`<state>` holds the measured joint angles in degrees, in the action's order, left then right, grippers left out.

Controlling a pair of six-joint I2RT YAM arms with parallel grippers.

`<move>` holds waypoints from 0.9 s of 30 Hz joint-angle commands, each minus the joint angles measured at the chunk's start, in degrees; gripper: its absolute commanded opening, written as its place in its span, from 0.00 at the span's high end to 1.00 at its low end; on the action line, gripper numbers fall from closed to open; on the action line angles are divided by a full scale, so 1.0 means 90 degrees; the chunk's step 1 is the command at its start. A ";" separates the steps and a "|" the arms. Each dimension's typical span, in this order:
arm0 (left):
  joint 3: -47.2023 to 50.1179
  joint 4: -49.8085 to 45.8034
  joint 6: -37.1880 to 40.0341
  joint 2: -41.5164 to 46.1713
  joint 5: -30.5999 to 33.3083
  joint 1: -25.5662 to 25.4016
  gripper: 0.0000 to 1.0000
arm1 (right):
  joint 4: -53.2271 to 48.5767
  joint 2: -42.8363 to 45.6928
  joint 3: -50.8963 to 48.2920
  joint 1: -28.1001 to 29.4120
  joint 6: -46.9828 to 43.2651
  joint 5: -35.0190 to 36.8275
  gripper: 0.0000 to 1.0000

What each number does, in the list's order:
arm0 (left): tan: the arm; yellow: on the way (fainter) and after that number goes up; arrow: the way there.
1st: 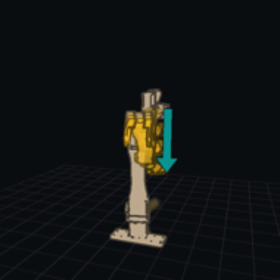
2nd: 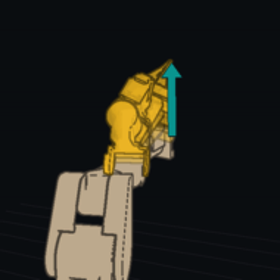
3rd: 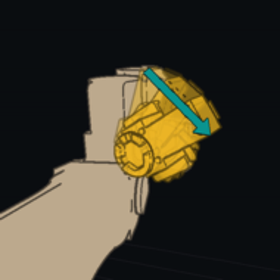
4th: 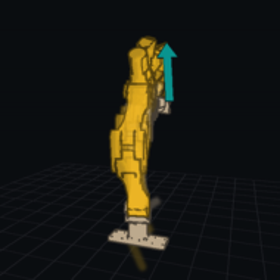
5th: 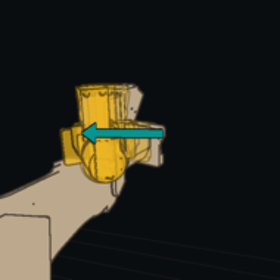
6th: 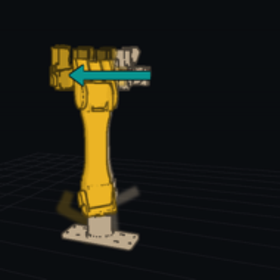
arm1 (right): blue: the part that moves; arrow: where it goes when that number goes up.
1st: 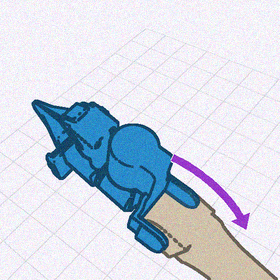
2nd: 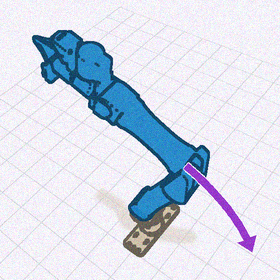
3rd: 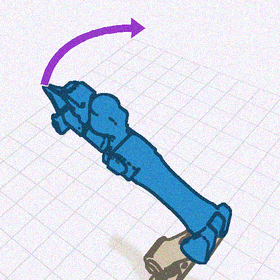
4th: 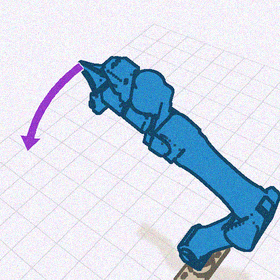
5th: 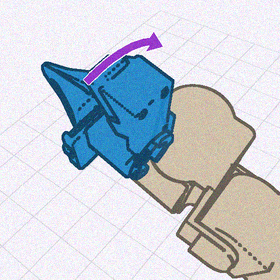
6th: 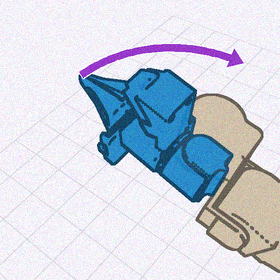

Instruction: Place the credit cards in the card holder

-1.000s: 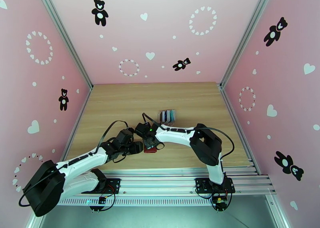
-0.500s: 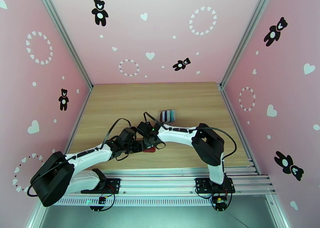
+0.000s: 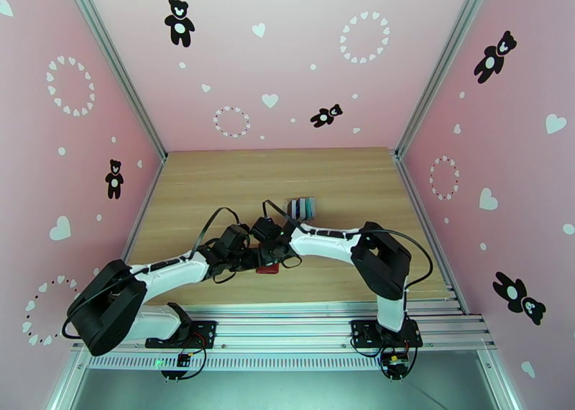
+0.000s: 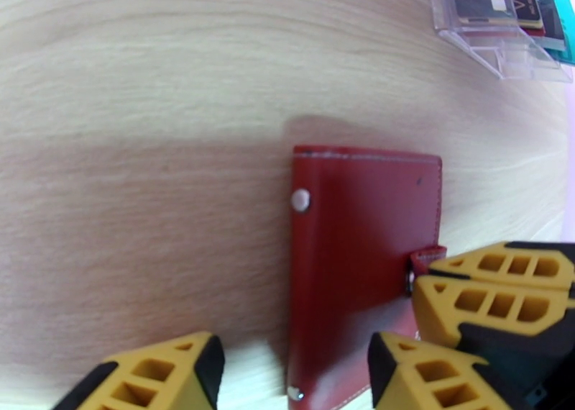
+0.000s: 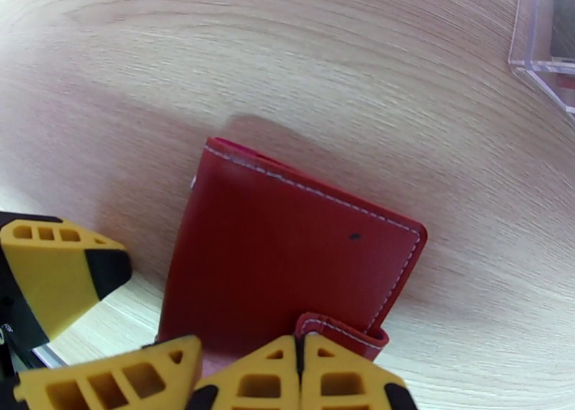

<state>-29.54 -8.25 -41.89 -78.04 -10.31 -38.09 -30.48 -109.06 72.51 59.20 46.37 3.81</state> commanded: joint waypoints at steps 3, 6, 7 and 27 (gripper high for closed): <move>-0.0044 -0.0153 -0.0032 -0.0438 -0.0036 -0.0055 0.43 | 0.0346 0.0379 -0.0278 -0.0085 0.0121 -0.0257 0.97; -0.0036 -0.0148 -0.0046 -0.0508 -0.0019 -0.0055 0.45 | 0.0403 0.0475 -0.0338 -0.0136 0.0122 -0.0297 0.97; -0.0029 -0.0138 -0.0050 -0.0515 -0.0007 -0.0048 0.45 | 0.0417 0.0512 -0.0359 -0.0157 0.0121 -0.0306 0.98; -0.0077 -0.0050 -0.0070 -0.0937 -0.0025 -0.0057 0.48 | 0.1494 0.1048 -0.1115 -0.0555 0.0343 -0.1166 0.98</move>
<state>-31.81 -6.31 -42.30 -82.32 -10.35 -38.09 -20.84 -102.32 63.75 54.85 48.21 -3.77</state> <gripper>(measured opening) 0.516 0.048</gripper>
